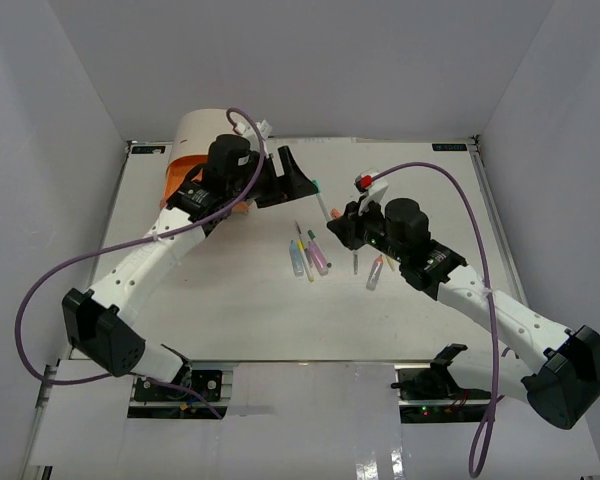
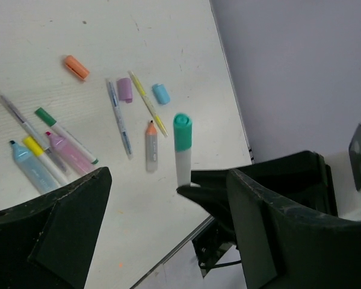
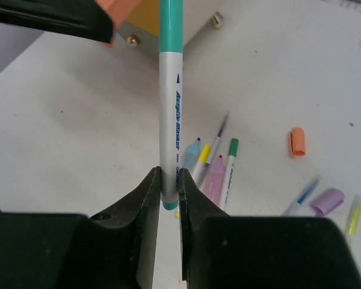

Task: Sort the stationery into containers
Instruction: Pick up the pen from the center of the board, then place the pen in the drawer.

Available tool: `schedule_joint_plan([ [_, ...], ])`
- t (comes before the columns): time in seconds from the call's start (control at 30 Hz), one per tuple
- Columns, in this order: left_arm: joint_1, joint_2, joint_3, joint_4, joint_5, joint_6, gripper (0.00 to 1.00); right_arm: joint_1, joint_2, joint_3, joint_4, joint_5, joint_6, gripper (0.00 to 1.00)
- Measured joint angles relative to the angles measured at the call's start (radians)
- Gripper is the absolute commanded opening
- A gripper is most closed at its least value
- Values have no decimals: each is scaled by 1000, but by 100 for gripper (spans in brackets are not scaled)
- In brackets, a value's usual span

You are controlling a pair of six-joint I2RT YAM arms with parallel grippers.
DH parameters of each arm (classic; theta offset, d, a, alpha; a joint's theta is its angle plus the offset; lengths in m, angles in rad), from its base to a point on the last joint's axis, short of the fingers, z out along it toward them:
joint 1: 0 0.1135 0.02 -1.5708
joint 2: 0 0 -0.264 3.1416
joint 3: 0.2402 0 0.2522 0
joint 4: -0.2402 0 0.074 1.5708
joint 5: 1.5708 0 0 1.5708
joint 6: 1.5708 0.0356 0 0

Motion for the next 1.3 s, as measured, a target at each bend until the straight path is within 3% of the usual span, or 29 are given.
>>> schedule_joint_plan([
  [0.1, -42, 68, 35, 28, -16, -24, 76, 1, -5, 0, 26, -60, -18, 11],
  [0.2, -67, 105, 37, 49, -23, -46, 56, 2, -5, 0, 37, -98, -22, 12],
  [0.4, -71, 116, 37, 72, -32, -72, 27, 2, -5, -1, 48, -128, -26, 15],
  [0.43, -71, 116, 37, 76, -33, -74, 19, 2, -5, -2, 52, -131, -26, 16],
  [0.5, -71, 116, 36, 80, -35, -78, 11, 2, -4, -6, 59, -135, -26, 19],
  [0.57, -72, 114, 34, 87, -40, -74, 7, 2, -3, -10, 64, -137, -24, 33],
  [0.6, -72, 113, 32, 91, -47, -74, 6, 2, -3, -10, 67, -138, -25, 46],
  [0.7, -72, 102, 27, 103, -66, -73, 5, 2, -3, -10, 65, -138, -31, 70],
  [0.8, -61, 78, 10, 112, -98, -69, 6, 2, -3, -10, 57, -136, -42, 87],
  [0.9, -16, 40, -17, 118, -114, -66, 7, 2, -3, -10, 32, -128, -47, 96],
  [0.97, 50, 7, -38, 121, -124, -66, 8, 2, -3, -11, 14, -121, -50, 98],
  [1.13, 273, -96, -95, 132, -185, -68, 11, 2, -10, -31, -13, -102, -53, 92],
  [1.3, 400, -154, -130, 173, -210, -74, 13, 2, -15, -63, -39, -68, -64, 90],
])
